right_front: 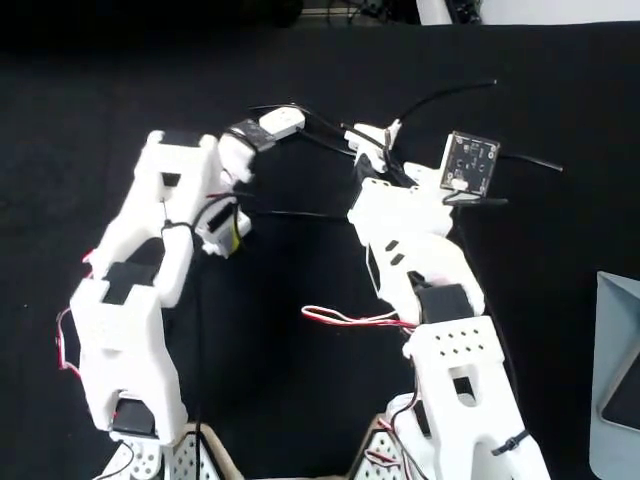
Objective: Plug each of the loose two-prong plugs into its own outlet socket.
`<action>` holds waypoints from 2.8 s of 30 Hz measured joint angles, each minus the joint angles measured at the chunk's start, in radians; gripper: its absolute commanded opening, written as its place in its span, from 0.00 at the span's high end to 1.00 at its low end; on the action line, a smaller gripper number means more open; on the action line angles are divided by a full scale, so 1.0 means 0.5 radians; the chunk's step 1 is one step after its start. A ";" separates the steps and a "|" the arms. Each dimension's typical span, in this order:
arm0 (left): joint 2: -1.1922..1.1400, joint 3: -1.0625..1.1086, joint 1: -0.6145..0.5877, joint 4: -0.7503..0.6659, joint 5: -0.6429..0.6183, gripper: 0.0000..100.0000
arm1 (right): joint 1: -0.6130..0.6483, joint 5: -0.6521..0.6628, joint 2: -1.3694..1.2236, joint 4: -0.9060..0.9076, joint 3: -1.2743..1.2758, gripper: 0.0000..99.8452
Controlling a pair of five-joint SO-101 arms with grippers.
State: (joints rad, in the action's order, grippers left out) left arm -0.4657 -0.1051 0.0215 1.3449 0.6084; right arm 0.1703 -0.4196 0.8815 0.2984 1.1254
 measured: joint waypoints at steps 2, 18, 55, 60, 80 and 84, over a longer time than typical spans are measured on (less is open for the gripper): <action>0.064 0.083 0.052 0.000 0.000 0.87 | 0.000 0.000 0.000 0.000 0.000 0.99; 0.872 1.307 0.239 -0.374 -0.003 0.72 | 0.009 0.012 0.000 0.000 0.000 0.99; 2.743 2.575 -0.749 -0.740 -0.835 0.69 | 0.994 0.684 -0.721 0.199 -0.107 0.99; 2.743 2.590 -0.749 -0.798 -0.841 0.69 | 1.000 0.730 -0.813 0.377 -0.285 0.99; 2.743 2.682 -0.749 -0.884 -0.841 0.69 | 1.062 0.755 -1.188 0.654 -0.583 0.99; 2.743 2.682 -0.749 -0.890 -0.841 0.69 | 1.062 0.767 -1.243 0.651 -0.595 0.99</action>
State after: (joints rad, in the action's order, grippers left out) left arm 0.9060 1.2359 -0.3529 0.8999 0.1880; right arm 0.7012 -0.0361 0.2601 0.6237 0.8278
